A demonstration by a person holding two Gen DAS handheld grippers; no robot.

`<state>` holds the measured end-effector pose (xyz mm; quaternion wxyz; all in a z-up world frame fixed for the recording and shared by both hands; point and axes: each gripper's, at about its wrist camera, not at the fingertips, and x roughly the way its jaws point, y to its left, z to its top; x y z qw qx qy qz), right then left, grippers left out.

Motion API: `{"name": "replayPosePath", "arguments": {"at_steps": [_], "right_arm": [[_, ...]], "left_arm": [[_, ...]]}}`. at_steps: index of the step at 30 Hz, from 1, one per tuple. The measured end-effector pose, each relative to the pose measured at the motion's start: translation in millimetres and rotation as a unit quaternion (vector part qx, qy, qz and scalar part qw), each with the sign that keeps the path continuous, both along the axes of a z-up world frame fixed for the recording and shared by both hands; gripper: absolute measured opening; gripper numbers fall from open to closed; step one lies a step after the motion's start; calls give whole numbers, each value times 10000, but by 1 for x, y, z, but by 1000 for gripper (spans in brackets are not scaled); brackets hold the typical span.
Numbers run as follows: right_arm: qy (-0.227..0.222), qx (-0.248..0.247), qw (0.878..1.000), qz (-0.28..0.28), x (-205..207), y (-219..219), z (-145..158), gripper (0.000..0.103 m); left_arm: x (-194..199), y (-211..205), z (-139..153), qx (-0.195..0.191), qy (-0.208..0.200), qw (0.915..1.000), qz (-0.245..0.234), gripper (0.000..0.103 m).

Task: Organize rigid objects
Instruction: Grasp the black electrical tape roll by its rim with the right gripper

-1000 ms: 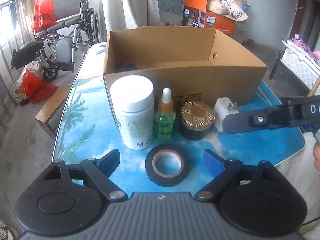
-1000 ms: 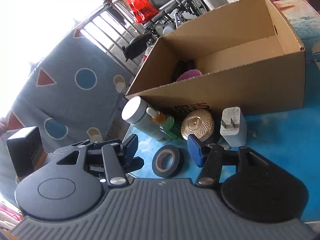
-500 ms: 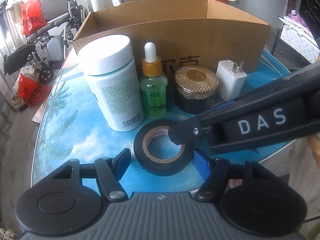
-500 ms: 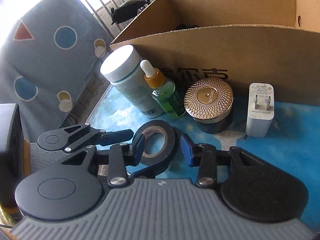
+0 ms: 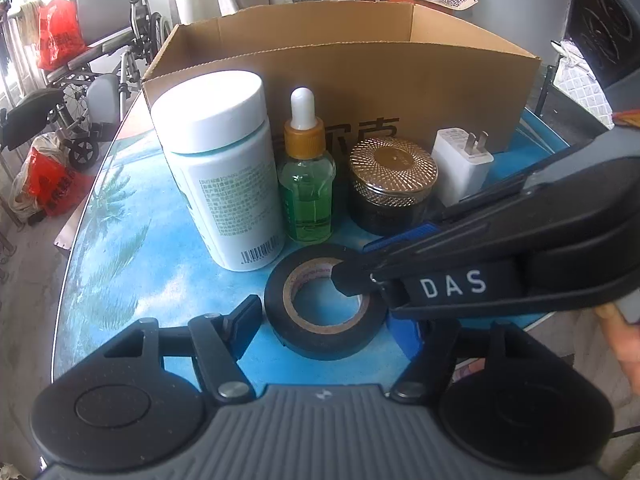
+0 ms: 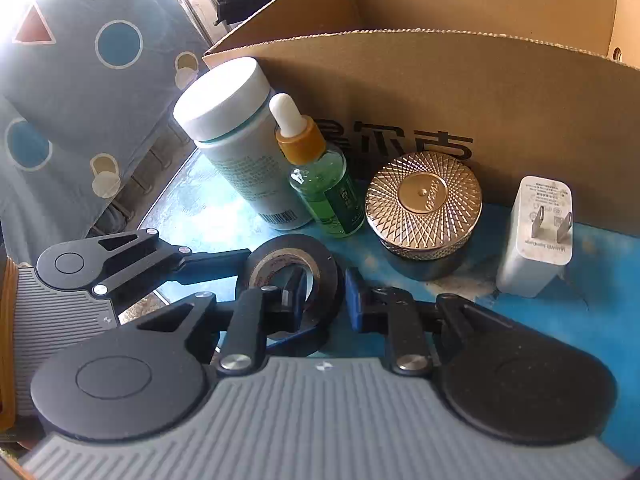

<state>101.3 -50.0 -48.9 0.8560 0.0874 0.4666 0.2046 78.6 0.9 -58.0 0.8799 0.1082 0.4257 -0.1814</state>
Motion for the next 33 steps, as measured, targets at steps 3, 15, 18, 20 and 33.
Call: {"name": "replayPosePath", "arguments": {"at_steps": [3, 15, 18, 20, 33], "right_arm": [[-20, 8, 10000, 5, -1, -1, 0, 18], [40, 261, 9995, -147, -11, -13, 1, 17], [-9, 292, 9995, -144, -15, -15, 3, 17], [-31, 326, 9993, -155, -19, -18, 5, 17], [-781, 537, 9951, -263, -64, -36, 56, 18]], "left_arm": [[2, 0, 0, -59, -16, 10000, 9, 68], [-7, -1, 3, -84, 3, 10000, -17, 67], [-12, -4, 5, -54, -49, 10000, -14, 67], [-16, -7, 7, -32, -90, 10000, -15, 67], [-53, -27, 59, 242, -840, 9960, -166, 67]]}}
